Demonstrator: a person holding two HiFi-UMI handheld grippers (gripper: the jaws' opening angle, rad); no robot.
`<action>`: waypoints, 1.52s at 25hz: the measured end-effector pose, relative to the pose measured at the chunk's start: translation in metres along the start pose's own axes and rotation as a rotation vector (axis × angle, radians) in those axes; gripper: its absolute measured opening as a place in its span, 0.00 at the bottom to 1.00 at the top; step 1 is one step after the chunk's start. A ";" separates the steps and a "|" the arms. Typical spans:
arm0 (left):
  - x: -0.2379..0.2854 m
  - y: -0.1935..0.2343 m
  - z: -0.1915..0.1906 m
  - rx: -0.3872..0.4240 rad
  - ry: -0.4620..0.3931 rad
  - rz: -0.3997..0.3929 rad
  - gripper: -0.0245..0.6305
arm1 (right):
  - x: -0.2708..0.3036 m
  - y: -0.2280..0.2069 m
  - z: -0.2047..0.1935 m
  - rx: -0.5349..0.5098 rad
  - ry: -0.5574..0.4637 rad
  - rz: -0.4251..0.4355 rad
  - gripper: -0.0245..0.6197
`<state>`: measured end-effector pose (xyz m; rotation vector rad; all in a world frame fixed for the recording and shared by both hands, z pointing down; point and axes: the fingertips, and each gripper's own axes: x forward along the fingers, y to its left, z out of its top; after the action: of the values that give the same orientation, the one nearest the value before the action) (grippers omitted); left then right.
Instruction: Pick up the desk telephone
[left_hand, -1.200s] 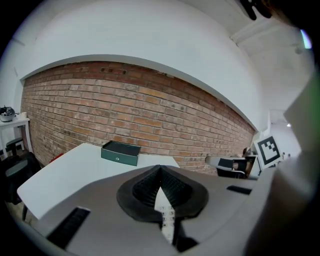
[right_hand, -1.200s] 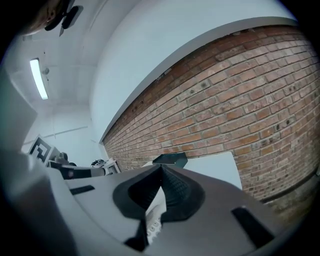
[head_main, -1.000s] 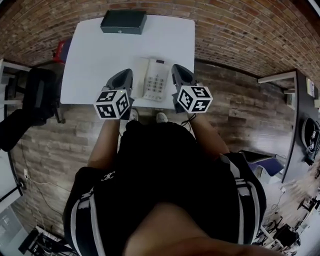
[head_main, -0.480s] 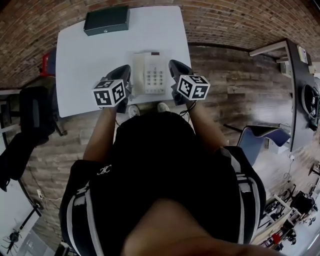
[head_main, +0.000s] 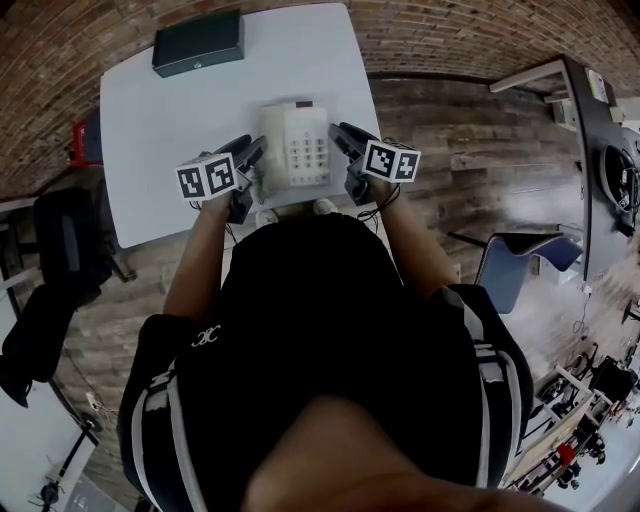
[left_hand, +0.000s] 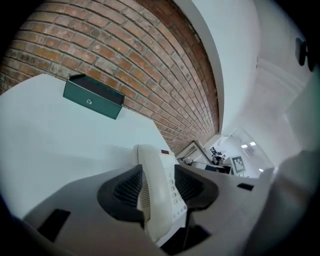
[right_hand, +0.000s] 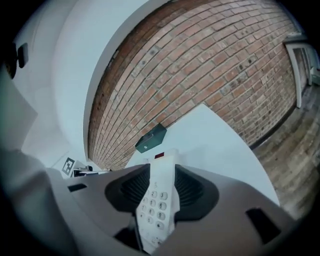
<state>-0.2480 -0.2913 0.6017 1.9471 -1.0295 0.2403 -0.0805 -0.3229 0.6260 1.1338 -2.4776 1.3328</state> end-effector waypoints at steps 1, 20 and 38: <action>0.003 0.003 -0.004 -0.007 0.014 -0.008 0.33 | 0.001 0.001 -0.001 0.004 0.006 0.011 0.23; 0.053 0.028 -0.038 -0.177 0.244 -0.201 0.59 | 0.049 -0.021 -0.039 0.203 0.247 0.094 0.39; 0.065 0.018 -0.046 -0.194 0.446 -0.325 0.59 | 0.062 -0.016 -0.051 0.199 0.394 0.136 0.40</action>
<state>-0.2101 -0.2964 0.6738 1.7448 -0.4230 0.3562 -0.1263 -0.3249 0.6934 0.6572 -2.2040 1.6820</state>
